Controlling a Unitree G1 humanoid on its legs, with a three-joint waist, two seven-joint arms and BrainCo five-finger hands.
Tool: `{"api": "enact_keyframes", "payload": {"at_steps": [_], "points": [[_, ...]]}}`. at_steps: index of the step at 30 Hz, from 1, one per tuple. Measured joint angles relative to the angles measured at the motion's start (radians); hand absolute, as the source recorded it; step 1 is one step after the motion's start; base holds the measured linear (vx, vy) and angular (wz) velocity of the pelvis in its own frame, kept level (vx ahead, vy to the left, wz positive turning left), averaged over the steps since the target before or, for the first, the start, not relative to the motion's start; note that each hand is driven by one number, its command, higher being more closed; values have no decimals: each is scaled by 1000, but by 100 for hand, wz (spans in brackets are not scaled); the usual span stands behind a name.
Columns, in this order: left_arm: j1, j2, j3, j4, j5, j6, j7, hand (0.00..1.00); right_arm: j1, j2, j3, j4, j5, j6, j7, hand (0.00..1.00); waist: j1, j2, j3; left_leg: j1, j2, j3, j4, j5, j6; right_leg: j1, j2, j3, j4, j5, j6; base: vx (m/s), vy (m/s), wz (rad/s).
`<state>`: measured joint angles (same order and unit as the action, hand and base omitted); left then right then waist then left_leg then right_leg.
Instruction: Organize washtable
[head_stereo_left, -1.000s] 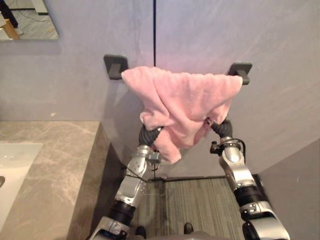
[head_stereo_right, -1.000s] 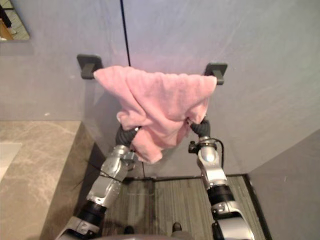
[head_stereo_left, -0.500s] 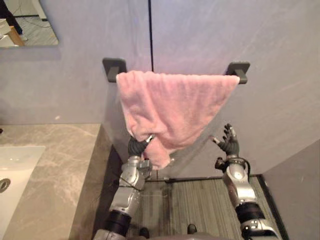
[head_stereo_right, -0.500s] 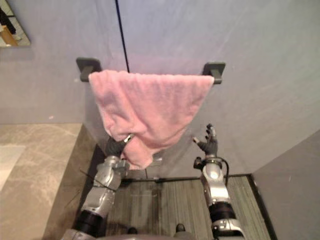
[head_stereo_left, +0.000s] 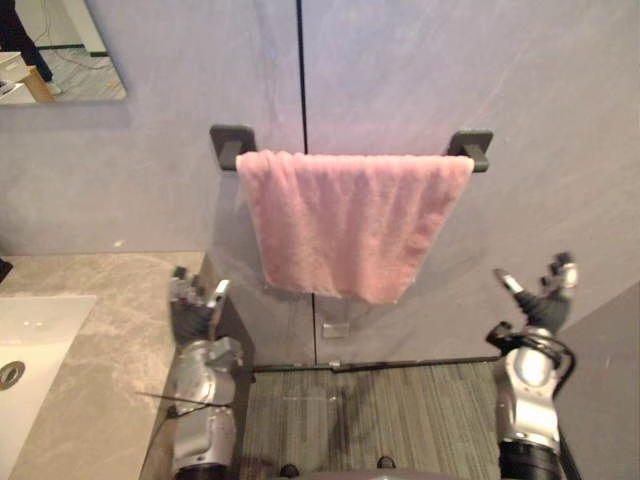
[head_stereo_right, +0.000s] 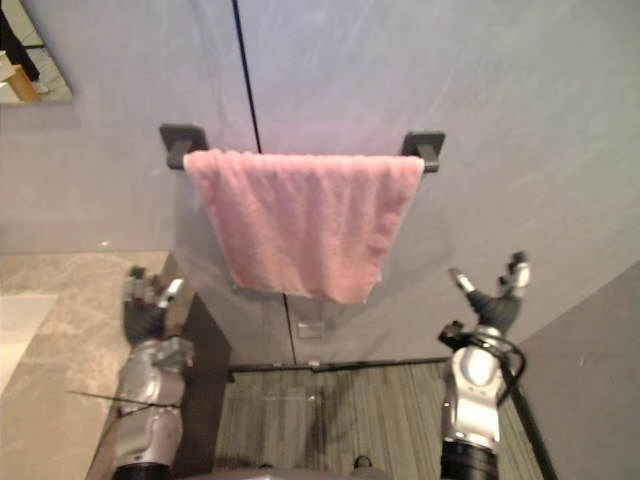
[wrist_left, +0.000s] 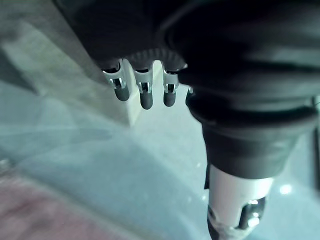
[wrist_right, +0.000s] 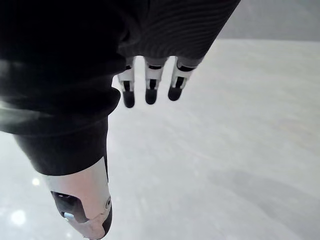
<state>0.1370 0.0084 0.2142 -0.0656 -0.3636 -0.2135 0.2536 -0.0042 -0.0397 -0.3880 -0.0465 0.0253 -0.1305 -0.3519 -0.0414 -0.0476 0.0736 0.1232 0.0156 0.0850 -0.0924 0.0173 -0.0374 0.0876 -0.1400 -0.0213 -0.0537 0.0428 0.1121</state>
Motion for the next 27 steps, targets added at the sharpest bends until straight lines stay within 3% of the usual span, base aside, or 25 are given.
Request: {"api": "enact_keyframes", "payload": {"at_steps": [2, 7, 11, 15, 18, 22, 25, 27], "points": [[1, 5, 43, -53, 1, -14, 18, 0, -1, -5, -26, -55, 0, -4, -13, 0, 1, 1, -8, 5, 0, 0, 0, 0, 0, 2, 0, -1, -3, 0, 0, 0, 0, 0], [-27, 49, 87, -258, 8, -69, 55, 0, -68, -45, -18, -191, 4, -65, -15, 0, 1, 2, -13, 14, 1, -1, 0, -3, -3, 14, 0, -5, -8, -3, -2, -28, -15, 1], [-106, 130, 53, -408, 17, -126, 56, 0, -157, -162, 94, -304, 4, -121, 34, 0, 3, 11, -30, 13, 1, 0, 0, -1, -1, 14, 0, -6, -10, -2, -2, -20, -12, 0], [-186, 179, -113, -508, 16, -160, 4, 0, -242, -239, 289, -368, 22, -174, 122, 0, 3, 16, -52, 14, 1, 0, 0, -1, 0, 16, 1, -6, -12, -2, -2, 0, 0, 0], [-249, 199, -306, -537, -48, -170, -88, 0, -297, -283, 453, -377, 61, -192, 213, 0, 5, 15, -53, 15, 1, -1, 0, -1, 0, 15, 2, -6, -10, -2, -2, -10, -8, 0], [-283, 203, -476, -520, -170, -167, -193, 0, -313, -319, 607, -376, 153, -197, 318, 0, 4, 16, -53, 17, 1, 2, -1, 0, 0, 14, 2, -4, -1, -5, 0, -8, -5, -1], [-293, 203, -546, -470, -239, -159, -242, 0, -313, -359, 683, -365, 189, -195, 380, 0, 3, 16, -53, 19, 1, 2, -3, 0, 0, 12, 2, -3, 1, -6, 0, -45, -19, -1], [-295, 209, -611, -414, -309, -137, -286, 0, -303, -400, 741, -344, 217, -193, 435, 0, 3, 16, -53, 20, 1, 4, -9, 0, 0, 10, 2, -2, 4, -10, 2, -51, -23, 0]]}}
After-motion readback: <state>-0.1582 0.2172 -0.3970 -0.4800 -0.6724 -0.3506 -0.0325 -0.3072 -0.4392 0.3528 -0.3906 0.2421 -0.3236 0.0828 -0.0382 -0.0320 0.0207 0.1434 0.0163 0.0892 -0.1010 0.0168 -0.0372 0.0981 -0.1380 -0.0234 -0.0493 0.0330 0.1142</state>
